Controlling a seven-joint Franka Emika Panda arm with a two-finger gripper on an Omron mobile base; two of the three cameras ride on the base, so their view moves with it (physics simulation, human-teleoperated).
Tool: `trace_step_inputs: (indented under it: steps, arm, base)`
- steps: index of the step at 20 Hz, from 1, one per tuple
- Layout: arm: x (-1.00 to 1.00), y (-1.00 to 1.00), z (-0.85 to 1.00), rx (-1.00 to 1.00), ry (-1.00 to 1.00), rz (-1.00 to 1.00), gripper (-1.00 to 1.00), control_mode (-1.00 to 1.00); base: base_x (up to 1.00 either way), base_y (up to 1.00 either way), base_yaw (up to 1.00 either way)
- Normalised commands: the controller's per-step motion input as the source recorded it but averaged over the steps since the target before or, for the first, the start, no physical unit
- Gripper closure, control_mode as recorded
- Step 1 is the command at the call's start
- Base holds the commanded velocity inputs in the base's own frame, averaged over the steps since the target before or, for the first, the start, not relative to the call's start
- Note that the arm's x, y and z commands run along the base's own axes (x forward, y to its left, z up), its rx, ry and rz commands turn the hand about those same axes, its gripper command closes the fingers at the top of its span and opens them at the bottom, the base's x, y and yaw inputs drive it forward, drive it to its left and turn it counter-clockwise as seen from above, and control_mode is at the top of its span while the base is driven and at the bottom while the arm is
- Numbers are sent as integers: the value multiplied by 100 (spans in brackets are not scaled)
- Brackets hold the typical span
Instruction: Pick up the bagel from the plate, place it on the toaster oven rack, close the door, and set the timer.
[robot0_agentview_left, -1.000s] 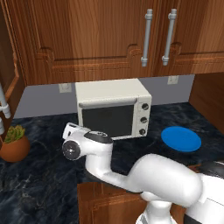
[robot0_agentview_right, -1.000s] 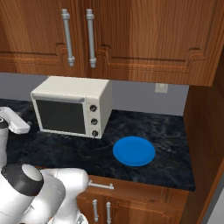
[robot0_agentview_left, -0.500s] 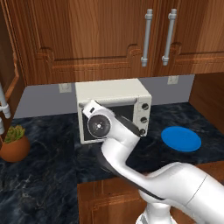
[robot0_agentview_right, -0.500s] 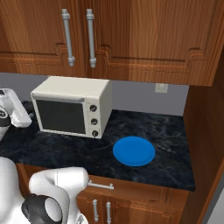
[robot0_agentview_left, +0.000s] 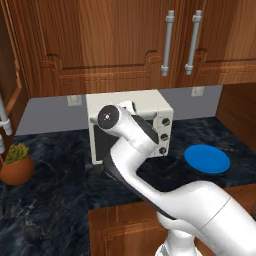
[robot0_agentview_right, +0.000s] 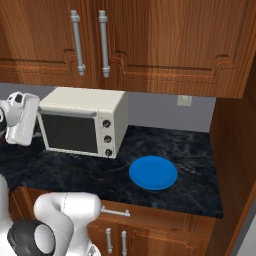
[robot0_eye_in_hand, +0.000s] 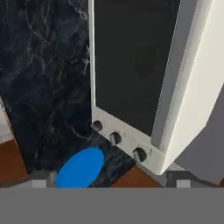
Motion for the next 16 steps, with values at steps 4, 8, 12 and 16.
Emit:
trace_step_inputs:
  steps: [4,8,12,16]
  arm:
    - [0,-45,0,52,0,-73,-100,-100]
    - [0,-61,0,55,0,-63,-100,-100]
    - [-2,-62,-24,56,-9,-56,-100,-100]
    - [0,-73,-50,54,-19,-42,-100,-100]
  base:
    - [0,0,0]
    - [0,0,0]
    - [0,0,0]
    - [0,0,0]
